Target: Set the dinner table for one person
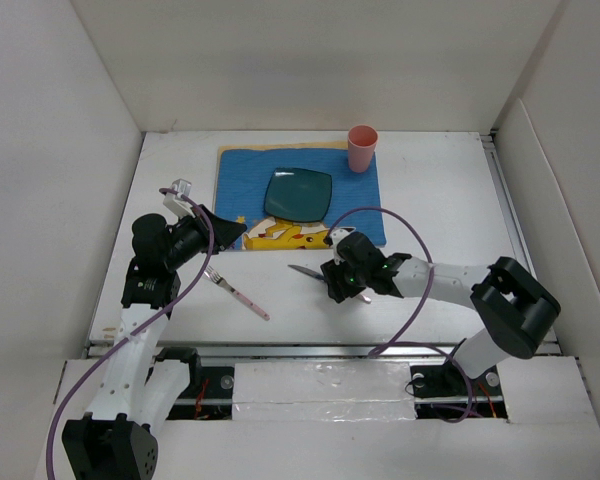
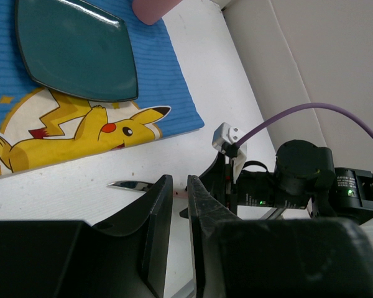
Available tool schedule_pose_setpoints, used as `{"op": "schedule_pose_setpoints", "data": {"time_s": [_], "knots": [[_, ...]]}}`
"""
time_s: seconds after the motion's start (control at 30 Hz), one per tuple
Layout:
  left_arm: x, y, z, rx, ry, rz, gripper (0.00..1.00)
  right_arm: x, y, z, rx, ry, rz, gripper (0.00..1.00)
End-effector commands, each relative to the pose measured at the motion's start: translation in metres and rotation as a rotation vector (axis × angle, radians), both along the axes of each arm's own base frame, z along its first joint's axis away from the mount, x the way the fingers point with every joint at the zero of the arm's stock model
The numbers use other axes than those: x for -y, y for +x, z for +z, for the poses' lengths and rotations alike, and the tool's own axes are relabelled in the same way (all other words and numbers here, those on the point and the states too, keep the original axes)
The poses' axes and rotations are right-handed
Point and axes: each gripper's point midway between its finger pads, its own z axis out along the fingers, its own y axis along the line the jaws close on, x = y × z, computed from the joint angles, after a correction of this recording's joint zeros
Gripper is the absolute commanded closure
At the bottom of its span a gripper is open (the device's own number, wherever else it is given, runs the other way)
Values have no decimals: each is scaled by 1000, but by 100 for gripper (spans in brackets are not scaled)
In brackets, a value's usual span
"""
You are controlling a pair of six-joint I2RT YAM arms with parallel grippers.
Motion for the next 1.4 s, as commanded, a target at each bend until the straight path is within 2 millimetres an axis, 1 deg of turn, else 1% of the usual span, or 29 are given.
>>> {"op": "schedule_pose_setpoints", "data": {"time_s": [0.0, 0.03, 0.07, 0.1, 0.13, 0.17, 0.2, 0.23, 0.33, 0.47, 0.5, 0.57, 0.6, 0.63, 0.7, 0.73, 0.77, 0.8, 0.87, 0.9, 0.93, 0.97, 1.03, 1.07, 1.17, 1.2, 1.27, 1.3, 1.37], "knots": [[0, 1, 13, 62, -1, -11, 86, -11, -5, -10, -1, -71, -8, 43], [1, 1, 12, 59, -2, -14, 86, -9, -4, -16, 8, -107, -27, 57], [0, 0, 13, 65, -3, -12, 86, -14, -10, -17, 16, -125, -14, 64], [0, 0, 12, 62, -3, -11, 85, -13, -11, -19, 34, -169, -37, 82], [0, 0, 12, 62, -2, -9, 85, -10, -9, -18, 38, -186, -59, 82], [1, 1, 13, 61, -3, -12, 85, -10, -12, -20, 37, -206, -60, 91], [1, 1, 13, 62, -2, -15, 85, -13, -19, -20, 40, -221, -48, 96], [1, 1, 13, 59, -4, -17, 85, -17, -21, -18, 48, -223, -41, 100], [0, 0, 12, 60, -1, -8, 85, -24, -34, -10, 67, -235, -6, 100], [0, 1, 14, 63, 0, -10, 85, -52, -47, 45, 124, -85, 73, 100], [0, 0, 13, 63, -2, -12, 85, -57, -47, 74, 166, -7, 89, 100], [1, 1, 12, 55, -7, -13, 85, -52, -31, 106, 226, 62, 41, 100], [1, 2, 12, 54, -6, -15, 84, -49, -20, 136, 283, 147, 13, 100], [1, 2, 12, 53, -7, -17, 84, -37, 3, 149, 304, 190, -48, 100], [2, 0, 13, 59, -10, -18, 84, -23, 34, 173, 372, 259, -125, 100], [2, 1, 13, 60, -11, -17, 84, -15, 48, 177, 375, 274, -156, 100], [1, 2, 11, 51, -11, -15, 84, 6, 77, 181, 396, 288, -236, 100], [1, 2, 11, 52, -8, -16, 84, 12, 91, 180, 395, 293, -263, 100], [1, 1, 13, 59, -8, -17, 84, 15, 116, 164, 351, 285, -280, 100], [1, 0, 12, 60, -6, -15, 84, 23, 130, 158, 347, 269, -313, 100], [0, 1, 12, 56, -5, -10, 84, 25, 143, 160, 353, 264, -339, 100], [1, 1, 10, 52, -4, -12, 84, 28, 154, 139, 317, 227, -366, 100], [2, 1, 10, 50, -7, -21, 84, 44, 175, 131, 313, 200, -448, 100], [2, 1, 12, 57, -8, -24, 84, 45, 187, 123, 306, 197, -472, 100], [2, 0, 10, 51, -11, -24, 84, 51, 208, 119, 289, 237, -544, 100], [3, 1, 9, 45, -11, -26, 84, 48, 212, 109, 272, 235, -548, 100], [3, 0, 9, 48, -14, -28, 84, 44, 223, 110, 288, 248, -557, 100], [3, 0, 8, 46, -14, -28, 84, 44, 228, 99, 276, 229, -569, 100], [3, 1, 7, 41, -15, -25, 84, 43, 235, 92, 261, 213, -587, 100]]}}
